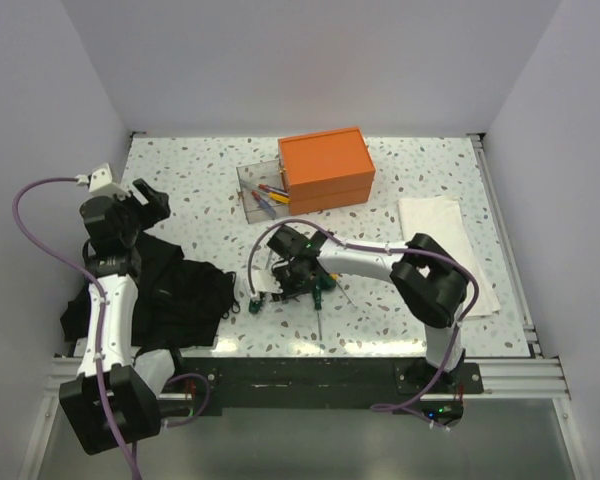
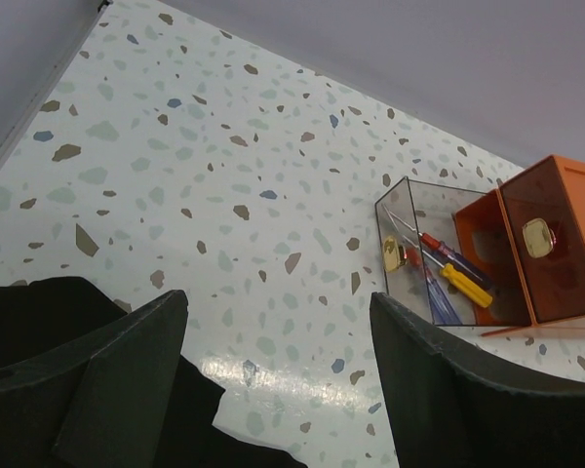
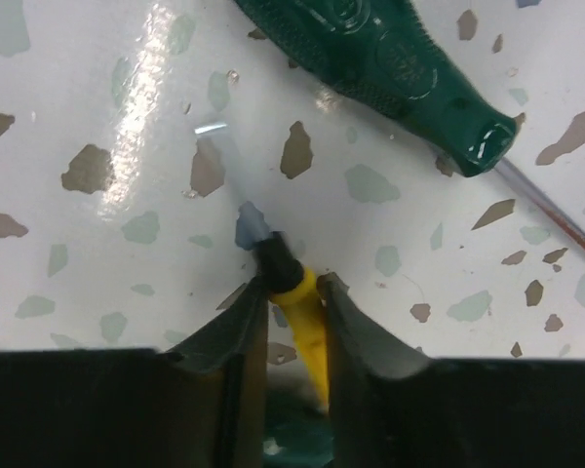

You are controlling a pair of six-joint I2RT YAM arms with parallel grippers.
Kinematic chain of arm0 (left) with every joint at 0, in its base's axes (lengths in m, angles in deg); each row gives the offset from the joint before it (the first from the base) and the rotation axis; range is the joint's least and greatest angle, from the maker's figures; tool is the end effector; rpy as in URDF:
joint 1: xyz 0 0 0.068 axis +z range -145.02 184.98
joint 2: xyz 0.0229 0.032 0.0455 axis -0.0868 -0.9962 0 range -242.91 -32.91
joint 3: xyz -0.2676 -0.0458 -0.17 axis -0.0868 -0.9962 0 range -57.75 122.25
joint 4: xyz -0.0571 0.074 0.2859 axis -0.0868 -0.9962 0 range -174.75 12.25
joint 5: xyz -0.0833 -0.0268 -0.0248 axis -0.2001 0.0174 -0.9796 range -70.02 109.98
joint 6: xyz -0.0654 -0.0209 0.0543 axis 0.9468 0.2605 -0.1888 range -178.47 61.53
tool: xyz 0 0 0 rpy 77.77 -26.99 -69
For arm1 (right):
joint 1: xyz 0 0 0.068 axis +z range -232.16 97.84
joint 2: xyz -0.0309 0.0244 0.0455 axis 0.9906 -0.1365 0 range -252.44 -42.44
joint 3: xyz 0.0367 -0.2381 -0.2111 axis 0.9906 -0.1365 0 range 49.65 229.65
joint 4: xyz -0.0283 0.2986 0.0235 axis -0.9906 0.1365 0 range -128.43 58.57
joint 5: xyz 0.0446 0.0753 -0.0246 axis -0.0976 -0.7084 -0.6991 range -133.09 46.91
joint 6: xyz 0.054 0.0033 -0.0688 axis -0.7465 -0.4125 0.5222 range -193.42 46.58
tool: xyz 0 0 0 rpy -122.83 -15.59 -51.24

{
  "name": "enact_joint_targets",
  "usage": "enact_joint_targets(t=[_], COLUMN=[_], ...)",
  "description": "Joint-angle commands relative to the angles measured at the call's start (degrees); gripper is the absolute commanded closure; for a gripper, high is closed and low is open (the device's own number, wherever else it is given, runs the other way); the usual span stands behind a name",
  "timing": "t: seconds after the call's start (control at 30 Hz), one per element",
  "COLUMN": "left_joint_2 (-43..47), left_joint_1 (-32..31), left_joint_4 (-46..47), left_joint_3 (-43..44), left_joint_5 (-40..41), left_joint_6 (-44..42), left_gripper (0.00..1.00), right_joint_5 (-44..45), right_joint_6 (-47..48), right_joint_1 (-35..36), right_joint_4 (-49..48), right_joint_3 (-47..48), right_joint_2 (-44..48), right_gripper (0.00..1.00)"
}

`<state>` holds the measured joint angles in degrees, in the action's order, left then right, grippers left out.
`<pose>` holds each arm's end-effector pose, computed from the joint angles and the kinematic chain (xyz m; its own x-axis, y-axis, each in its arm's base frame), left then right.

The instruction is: Sort the tools into containers

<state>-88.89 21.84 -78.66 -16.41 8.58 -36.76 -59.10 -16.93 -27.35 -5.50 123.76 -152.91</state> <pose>0.2745 0.0670 0.3182 -0.2006 -0.4396 -0.8755 -0.1897 0.8942 -0.4056 0.2410 0.3786 0.1459 0.4042 -0.8175 -0.4102 -0.9142 -0.3755 -0.1523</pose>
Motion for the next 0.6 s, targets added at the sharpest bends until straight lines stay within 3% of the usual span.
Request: enact_joint_targets(t=[0.0,0.13,0.23,0.37,0.47,0.57], left_joint_2=[-1.3,-2.6,-3.8,-4.7,-4.8,-4.8], left_joint_1=[0.5,0.4,0.4,0.4,0.4,0.4], left_joint_4=[3.2,3.0,4.0,4.9,4.6,4.2], left_joint_3=[0.2,2.1,2.4,2.2,2.0,2.0], left_joint_5=[-1.2,-1.2,-1.7,-2.0,-2.0,-2.0], left_joint_6=[1.1,0.7,1.5,2.4,2.4,2.4], left_gripper=[0.20,0.20,0.20,0.21,0.21,0.21], right_joint_5=[0.4,-11.9,-16.8,-12.3,-2.6,4.4], right_joint_6=[2.7,-0.9,-10.8,-34.6,-46.6,-51.5], right_joint_1=[-0.4,-3.5,-5.5,-6.6,-7.3,-8.1], right_joint_4=[3.4,9.9,8.9,-2.6,-8.5,-10.2], right_joint_3=[0.2,7.5,13.8,20.8,26.9,34.3], right_joint_2=[1.7,9.5,11.9,8.8,3.4,-3.2], right_gripper=[0.95,1.00,1.00,1.00,1.00,1.00])
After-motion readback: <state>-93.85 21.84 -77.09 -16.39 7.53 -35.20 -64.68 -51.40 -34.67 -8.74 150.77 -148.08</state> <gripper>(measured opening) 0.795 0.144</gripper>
